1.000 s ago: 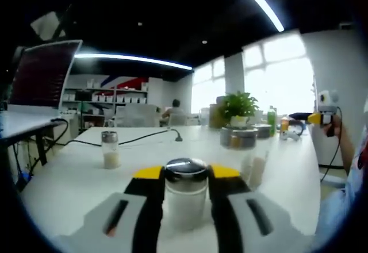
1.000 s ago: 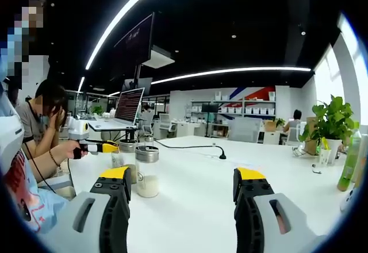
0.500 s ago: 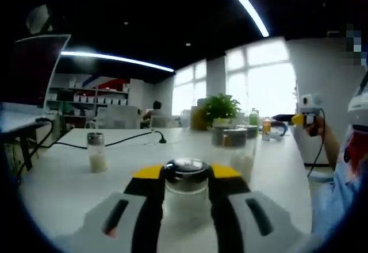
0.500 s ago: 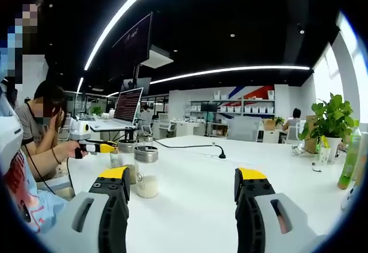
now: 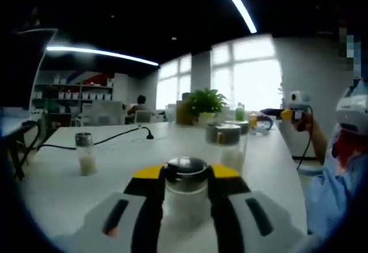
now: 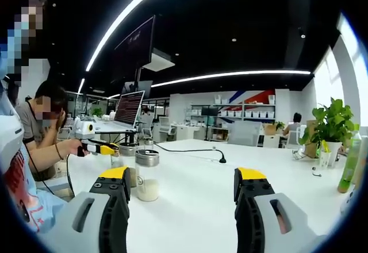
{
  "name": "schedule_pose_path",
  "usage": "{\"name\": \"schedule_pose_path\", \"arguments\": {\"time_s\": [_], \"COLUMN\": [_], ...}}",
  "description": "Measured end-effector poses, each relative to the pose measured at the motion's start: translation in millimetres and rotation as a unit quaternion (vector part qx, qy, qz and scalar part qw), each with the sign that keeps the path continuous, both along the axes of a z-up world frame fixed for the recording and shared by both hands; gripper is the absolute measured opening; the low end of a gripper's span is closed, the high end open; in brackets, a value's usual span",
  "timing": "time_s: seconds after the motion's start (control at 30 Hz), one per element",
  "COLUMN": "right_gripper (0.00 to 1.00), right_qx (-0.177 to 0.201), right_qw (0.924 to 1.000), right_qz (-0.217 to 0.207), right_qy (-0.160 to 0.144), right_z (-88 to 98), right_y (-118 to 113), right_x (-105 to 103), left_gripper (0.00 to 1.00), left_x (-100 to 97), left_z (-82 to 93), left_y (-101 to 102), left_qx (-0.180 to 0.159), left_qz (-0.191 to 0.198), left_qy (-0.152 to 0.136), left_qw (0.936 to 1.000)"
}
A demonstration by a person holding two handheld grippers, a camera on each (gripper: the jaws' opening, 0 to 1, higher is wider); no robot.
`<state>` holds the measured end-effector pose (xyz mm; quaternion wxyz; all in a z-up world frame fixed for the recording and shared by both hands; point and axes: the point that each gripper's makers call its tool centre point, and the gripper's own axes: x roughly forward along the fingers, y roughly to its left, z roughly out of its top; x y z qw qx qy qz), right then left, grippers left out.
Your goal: Rotate the seasoning bottle until the label or dispensing opening points toward the visible target arrow and the bottle remains upright within the marked orientation range
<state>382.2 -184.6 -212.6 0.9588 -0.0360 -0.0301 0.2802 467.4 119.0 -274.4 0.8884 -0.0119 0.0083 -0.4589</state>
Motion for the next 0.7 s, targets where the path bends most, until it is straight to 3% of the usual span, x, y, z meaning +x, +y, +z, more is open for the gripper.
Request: {"name": "schedule_pose_path", "arguments": {"time_s": [0.57,0.7], "right_gripper": [0.75,0.75], "right_qx": [-0.005,-0.007], "right_qw": [1.0000,1.0000], "right_qz": [0.001,0.002], "right_qy": [0.000,0.001], "right_z": [-1.8,-2.3], "right_y": [2.7,3.1], "right_x": [-0.7,-0.8], "left_gripper": [0.31,0.33], "left_x": [-2.9,-3.3], "left_z": [-1.6,-0.8], "left_y": [-0.9,-0.3], "left_qx": [-0.013,-0.008], "left_qz": [-0.042,-0.040], "left_qy": [0.003,0.021], "left_qw": [0.9990,0.9989]}}
